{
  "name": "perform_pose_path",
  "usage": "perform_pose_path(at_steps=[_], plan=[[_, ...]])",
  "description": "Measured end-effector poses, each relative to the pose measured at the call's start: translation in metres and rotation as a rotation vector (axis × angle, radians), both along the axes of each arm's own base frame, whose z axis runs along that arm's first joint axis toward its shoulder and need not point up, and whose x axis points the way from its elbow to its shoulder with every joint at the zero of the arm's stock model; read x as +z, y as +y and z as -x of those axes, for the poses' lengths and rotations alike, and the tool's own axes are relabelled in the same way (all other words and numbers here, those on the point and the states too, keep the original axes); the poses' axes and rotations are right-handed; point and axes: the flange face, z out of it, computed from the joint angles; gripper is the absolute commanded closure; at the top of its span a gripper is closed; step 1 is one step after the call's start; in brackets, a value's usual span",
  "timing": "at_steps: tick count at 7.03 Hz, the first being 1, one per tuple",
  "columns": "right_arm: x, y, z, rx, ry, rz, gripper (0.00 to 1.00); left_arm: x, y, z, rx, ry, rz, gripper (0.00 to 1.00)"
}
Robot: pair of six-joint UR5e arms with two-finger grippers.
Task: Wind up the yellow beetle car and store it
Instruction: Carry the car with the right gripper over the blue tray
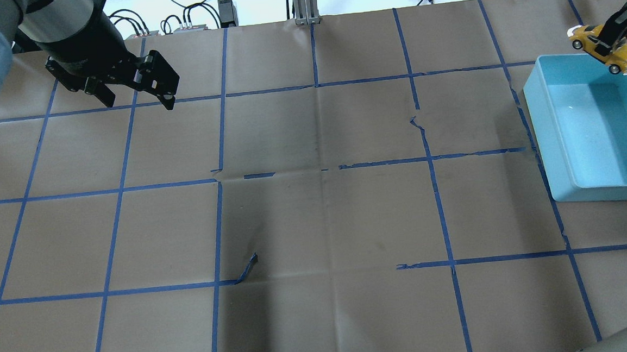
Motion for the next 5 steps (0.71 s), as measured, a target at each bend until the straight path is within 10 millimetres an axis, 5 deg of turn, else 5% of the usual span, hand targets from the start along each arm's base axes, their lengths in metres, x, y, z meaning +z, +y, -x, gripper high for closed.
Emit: perform_pose_path(at_steps=[5], plan=[[-0.003,0.007,0.023,-0.492,0.013,0.008,0.79,-0.003,0.003,0.000,0.000,-0.002,-0.004,0.00]])
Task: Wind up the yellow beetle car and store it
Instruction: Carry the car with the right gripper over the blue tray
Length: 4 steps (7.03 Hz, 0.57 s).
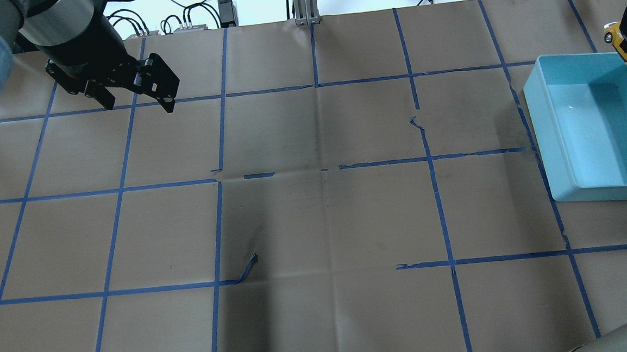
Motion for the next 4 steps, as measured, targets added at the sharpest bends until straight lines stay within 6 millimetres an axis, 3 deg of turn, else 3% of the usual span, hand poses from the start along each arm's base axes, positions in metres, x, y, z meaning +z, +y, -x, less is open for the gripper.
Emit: perform_pose_path(at_steps=[2,4], plan=[[-0.018,0.004,0.005,-0.195,-0.017,-0.038,0.80,-0.001,0.000,0.000,0.001,-0.002,-0.002,0.00],[-0.048,0.016,0.019,-0.257,-0.034,-0.063,0.79,-0.002,0.001,0.000,0.002,-0.002,-0.004,0.00]])
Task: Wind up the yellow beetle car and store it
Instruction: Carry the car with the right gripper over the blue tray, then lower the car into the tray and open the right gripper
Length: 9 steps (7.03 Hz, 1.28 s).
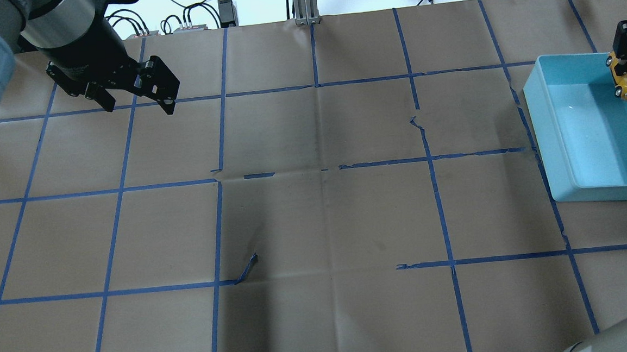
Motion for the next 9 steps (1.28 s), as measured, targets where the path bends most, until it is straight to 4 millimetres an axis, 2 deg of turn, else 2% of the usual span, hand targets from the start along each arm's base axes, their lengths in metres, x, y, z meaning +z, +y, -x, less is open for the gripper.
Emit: perform_pose_path(at_steps=[2,4,7,9], plan=[[-0.048,0.014,0.015,0.021,0.025,0.050,0.78,0.000,0.000,0.000,0.000,0.002,0.000,0.00],[-0.089,0.023,0.018,0.133,0.056,0.095,0.77,0.000,0.000,0.000,0.000,0.004,0.000,0.00],[-0.114,0.037,0.013,0.232,0.000,0.099,0.76,-0.001,0.000,0.001,0.000,0.007,0.000,0.00],[-0.129,0.044,0.011,0.234,-0.028,0.088,0.69,-0.001,0.000,0.001,-0.001,0.010,0.000,0.00]])
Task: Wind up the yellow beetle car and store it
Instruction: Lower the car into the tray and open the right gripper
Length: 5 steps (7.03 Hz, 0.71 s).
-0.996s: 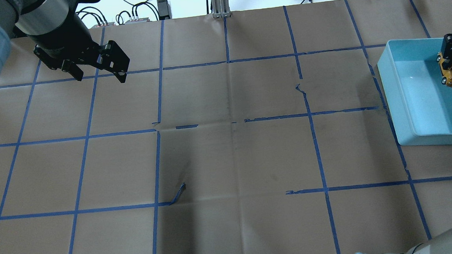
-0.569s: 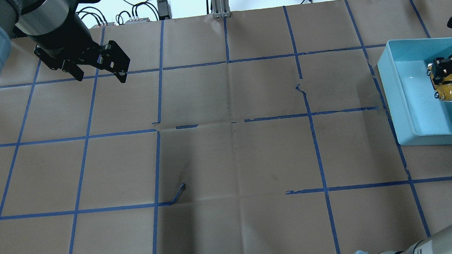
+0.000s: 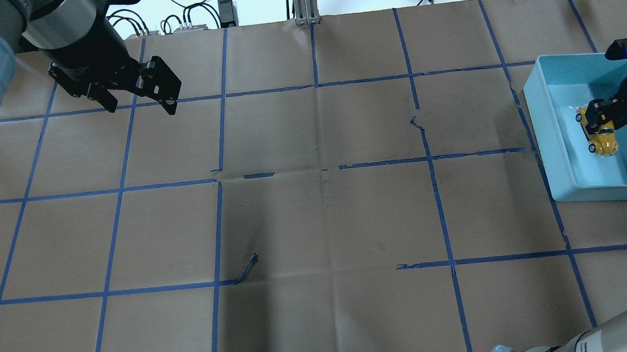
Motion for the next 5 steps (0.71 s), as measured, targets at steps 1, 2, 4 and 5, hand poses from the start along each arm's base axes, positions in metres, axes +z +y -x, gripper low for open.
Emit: perform_pose_path(at_steps=[1,2,4,5], plan=[[-0.004,0.003,0.000,-0.004,-0.005,-0.007,0.55,0.000,0.000,0.000,0.000,0.001,0.000,0.00],[-0.010,0.008,0.002,-0.013,-0.011,-0.015,0.12,0.000,0.000,0.000,0.000,0.002,0.001,0.00],[-0.015,0.020,0.008,-0.031,-0.019,-0.018,0.01,0.000,0.000,0.000,0.000,0.002,0.001,0.00],[-0.009,0.022,0.008,-0.032,-0.013,-0.009,0.01,0.000,0.000,0.000,0.000,0.002,0.001,0.00]])
